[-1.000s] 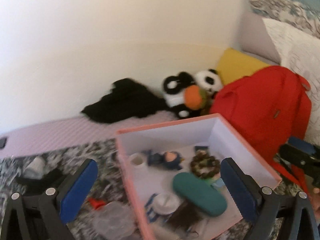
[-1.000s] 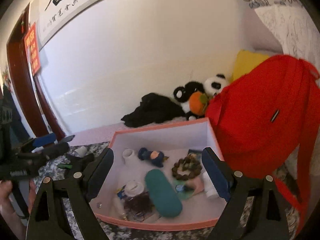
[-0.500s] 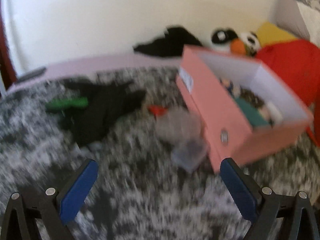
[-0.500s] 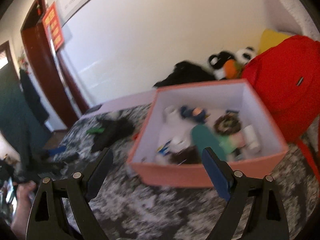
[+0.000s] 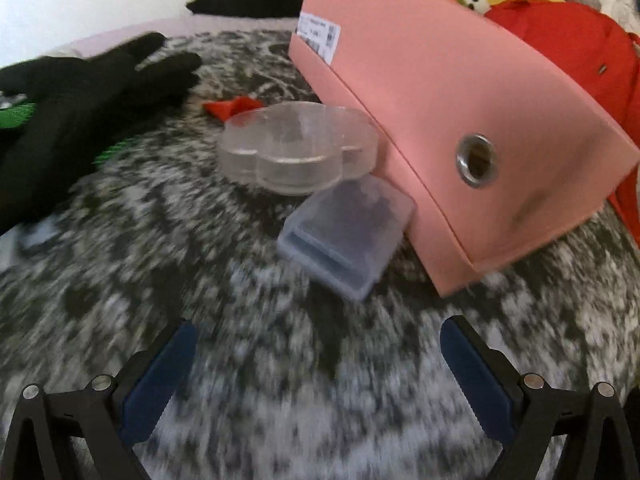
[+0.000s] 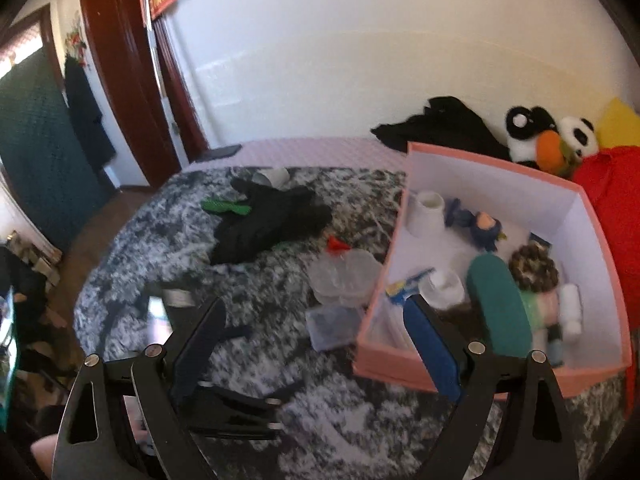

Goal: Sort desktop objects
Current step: 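Move both tools back toward the clear plastic boxes, then grasp the clear rectangular box with the left tool while the right tool grasps the clear flower-shaped box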

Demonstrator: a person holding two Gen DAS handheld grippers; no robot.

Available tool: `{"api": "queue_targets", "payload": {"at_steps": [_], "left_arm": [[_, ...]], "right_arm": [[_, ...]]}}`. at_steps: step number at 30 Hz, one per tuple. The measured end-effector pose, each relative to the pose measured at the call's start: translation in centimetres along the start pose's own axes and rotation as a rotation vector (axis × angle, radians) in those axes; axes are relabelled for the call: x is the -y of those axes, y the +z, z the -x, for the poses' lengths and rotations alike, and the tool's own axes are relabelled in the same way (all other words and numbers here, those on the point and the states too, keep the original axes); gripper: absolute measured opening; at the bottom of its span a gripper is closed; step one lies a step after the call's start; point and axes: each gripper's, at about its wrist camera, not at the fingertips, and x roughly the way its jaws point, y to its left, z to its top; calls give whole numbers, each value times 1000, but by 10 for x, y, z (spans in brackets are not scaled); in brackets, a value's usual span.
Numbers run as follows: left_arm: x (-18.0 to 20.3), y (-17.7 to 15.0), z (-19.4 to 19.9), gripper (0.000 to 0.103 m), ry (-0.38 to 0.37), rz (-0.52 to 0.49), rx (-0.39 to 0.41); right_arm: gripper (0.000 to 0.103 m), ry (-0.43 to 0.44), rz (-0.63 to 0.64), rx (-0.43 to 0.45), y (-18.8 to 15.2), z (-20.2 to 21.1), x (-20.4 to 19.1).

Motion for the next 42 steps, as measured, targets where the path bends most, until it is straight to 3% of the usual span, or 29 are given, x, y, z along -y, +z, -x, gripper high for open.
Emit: {"api": "queue_targets", "payload": {"at_steps": [6,8,9,16,21,23,25,27,30,32,33,35,38,42], "left_arm": [[13,30,-36,101,2,-58,-10],[18,36,-43,89,5,-83,9],[17,36,-43,67,-18,-85,17],[-8,4,-12,68,-28,-27,39],[-53,-24,17,68,23,42,42],[-70,-33,27,68,58,72,47],[-82,-43,38,68,79,90,54],[-92,-53,46,68,78,102,66],[-102,-57,49,68,58,116,69],[-103,-59,51,68,62,114,73],[-103,-59,50,68,66,114,73],[-103,-59,53,68,67,125,72],[-103,-58,58,68,66,153,70],[-105,-64,72,68,77,187,86]], "right_arm": [[93,-40,44,4,19,-19,11],[93,-58,55,-5,23,-28,15],[93,-68,60,-12,25,-32,17],[92,-104,156,-86,26,-73,9],[92,-102,271,-220,21,-129,-24],[93,-146,326,-298,16,-160,-37],[102,-263,390,-337,10,-191,-46],[102,-395,447,-383,4,-222,-48],[102,-422,411,-496,-4,-266,-30],[101,-402,364,-497,3,-272,-25],[96,-389,352,-494,6,-270,-25],[60,-363,328,-486,11,-267,-24],[34,-378,394,-432,14,-247,-42],[26,-360,425,-335,19,-209,-54]]}}
